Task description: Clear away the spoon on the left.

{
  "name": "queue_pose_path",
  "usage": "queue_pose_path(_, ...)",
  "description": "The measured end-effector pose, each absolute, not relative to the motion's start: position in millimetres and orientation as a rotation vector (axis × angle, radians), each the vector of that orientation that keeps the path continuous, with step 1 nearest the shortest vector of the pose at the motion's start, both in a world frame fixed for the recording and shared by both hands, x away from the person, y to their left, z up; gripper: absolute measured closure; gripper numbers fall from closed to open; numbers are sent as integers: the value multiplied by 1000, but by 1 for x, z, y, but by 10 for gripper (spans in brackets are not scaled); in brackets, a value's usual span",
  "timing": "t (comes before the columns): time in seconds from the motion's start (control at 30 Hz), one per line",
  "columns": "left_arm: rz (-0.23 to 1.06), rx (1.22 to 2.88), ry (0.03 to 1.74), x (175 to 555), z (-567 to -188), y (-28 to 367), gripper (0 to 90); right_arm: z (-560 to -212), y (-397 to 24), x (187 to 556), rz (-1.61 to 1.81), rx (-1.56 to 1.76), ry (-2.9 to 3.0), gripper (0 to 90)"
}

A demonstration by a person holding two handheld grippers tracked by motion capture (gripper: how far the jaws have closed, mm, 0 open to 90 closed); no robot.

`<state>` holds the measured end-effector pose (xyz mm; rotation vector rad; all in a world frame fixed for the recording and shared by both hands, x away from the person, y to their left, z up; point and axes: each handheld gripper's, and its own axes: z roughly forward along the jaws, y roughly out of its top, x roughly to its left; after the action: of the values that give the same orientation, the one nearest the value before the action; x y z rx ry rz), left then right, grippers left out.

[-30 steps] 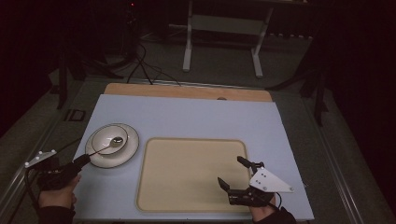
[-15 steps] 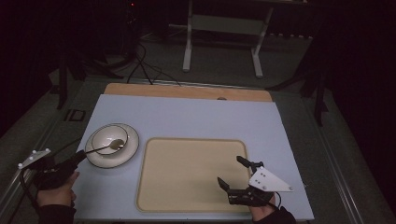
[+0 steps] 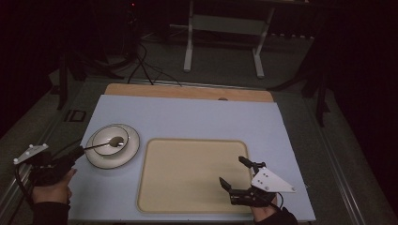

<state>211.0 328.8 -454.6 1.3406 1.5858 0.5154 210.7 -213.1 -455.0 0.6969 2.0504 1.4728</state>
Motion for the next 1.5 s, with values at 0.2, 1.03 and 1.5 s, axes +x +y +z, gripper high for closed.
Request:
queue_pose_path(0.2, 529, 1356, 1581, 210, -443, 335, 897, -455, -214, 211, 1476, 706, 2048, 116)
queue_pose_path(1.03, 503, 1539, 1407, 214, -390, 332, 900, -454, -216, 211, 1483, 711, 2033, 116)
queue_pose_path(1.5, 434, 1702, 1238, 230, -370, 304, 900, -454, -219, 210, 1485, 719, 2022, 116)
